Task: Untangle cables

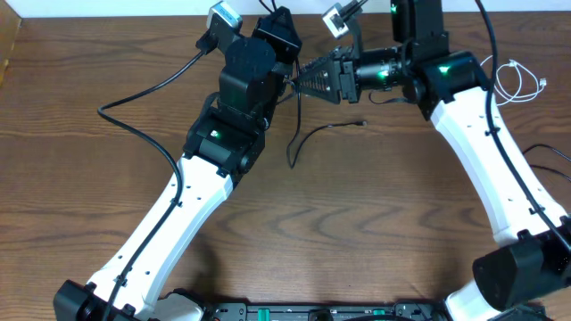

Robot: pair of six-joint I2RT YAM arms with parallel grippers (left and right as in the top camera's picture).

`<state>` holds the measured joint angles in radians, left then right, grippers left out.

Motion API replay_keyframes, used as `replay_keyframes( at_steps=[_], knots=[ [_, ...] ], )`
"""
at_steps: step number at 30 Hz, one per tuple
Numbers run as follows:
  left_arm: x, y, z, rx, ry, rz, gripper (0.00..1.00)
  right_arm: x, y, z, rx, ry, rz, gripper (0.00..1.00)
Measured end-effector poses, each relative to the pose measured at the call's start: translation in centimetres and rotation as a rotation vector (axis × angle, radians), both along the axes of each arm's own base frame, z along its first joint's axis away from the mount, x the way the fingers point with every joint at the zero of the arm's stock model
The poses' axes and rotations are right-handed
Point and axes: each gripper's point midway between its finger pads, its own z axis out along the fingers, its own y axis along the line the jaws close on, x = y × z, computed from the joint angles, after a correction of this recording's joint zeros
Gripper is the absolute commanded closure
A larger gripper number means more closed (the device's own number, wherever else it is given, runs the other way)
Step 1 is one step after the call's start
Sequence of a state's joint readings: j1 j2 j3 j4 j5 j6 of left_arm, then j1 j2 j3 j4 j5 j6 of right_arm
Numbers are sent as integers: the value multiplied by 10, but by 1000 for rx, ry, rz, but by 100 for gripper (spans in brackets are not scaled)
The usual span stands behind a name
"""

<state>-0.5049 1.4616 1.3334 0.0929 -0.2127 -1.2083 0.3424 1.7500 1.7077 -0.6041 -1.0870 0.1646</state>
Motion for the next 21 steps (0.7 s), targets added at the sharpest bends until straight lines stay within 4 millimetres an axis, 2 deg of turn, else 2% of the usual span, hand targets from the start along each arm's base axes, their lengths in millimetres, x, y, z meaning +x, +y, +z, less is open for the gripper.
replay_keyframes(
  at_steps=[1,2,4,7,12,13,18,21],
  knots=[
    [0,0,-2,3,6,0,93,2,1,-3,-3,7,-3,58],
    [0,0,-3,7,13,0,93,3,3,-4,-3,7,-5,64],
    [-1,0,-6,13,23,0,92,5,5,-5,-1,4,-6,82],
    [-1,0,-8,17,30,0,92,6,8,-6,-9,5,-16,99],
    [-1,1,-10,20,36,1,92,15,4,-13,-47,18,-77,99],
    [-1,1,-12,24,43,1,86,19,1,-16,-63,27,-101,99],
    [-6,4,-35,85,128,-2,36,46,-33,-34,-149,59,-261,99],
    [-12,7,-55,196,186,-20,29,70,-66,-35,-160,79,-380,99]
  ],
)
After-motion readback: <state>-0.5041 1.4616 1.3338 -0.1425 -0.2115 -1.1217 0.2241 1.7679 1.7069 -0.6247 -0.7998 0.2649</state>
